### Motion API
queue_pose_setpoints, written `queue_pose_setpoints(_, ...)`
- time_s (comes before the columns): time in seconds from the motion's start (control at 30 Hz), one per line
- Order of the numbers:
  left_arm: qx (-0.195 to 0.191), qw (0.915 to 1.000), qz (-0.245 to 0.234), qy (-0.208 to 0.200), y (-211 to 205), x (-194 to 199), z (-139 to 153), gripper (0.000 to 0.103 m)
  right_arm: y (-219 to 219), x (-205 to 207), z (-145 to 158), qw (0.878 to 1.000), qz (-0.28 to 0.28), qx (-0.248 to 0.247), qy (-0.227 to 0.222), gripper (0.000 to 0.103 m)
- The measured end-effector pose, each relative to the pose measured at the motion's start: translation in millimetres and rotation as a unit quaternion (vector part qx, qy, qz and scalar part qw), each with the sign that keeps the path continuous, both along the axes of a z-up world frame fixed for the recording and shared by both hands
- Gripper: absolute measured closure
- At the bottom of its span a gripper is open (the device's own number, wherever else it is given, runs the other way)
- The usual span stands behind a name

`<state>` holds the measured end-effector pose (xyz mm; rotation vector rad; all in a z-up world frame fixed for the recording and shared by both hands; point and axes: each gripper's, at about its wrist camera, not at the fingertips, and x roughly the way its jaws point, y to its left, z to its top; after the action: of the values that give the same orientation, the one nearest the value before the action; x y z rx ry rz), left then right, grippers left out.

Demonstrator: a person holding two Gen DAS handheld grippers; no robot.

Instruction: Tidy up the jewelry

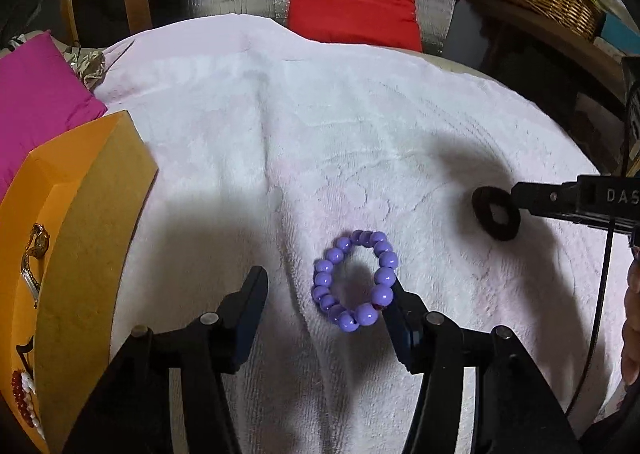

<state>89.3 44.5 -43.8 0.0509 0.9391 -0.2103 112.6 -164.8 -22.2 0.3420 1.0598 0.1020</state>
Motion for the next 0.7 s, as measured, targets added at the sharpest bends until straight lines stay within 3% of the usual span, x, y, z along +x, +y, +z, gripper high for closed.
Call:
queue_pose_setpoints(0.2,0.014,0.9998,-0.01,-0.008,-3.9,-5.9,2.1,0.045,9.7,0.7,-9.7,1.0,0.016,-0.021,-0.001,0.069)
queue_pose_setpoints(0.3,0.017,0.9997,-0.011,-0.01,-4.3,-4.8,3.4,0.045,18.6,-1.4,-11.0,0.997,0.029,-0.066,-0.009,0.082)
queue_pose_setpoints(0.43,0.015,0.9998,-0.007,-0.012,-2.4,-3.6,4.0,0.045,19.5,-4.4,-7.3,0.996,0.035,-0.076,-0.024,0.093)
queue_pose_setpoints(0.7,0.018,0.9998,-0.005,-0.012,-4.4,-0.6,4.0,0.042,0.9,-9.0,3.1,0.997,0.029,-0.065,-0.04,0.094)
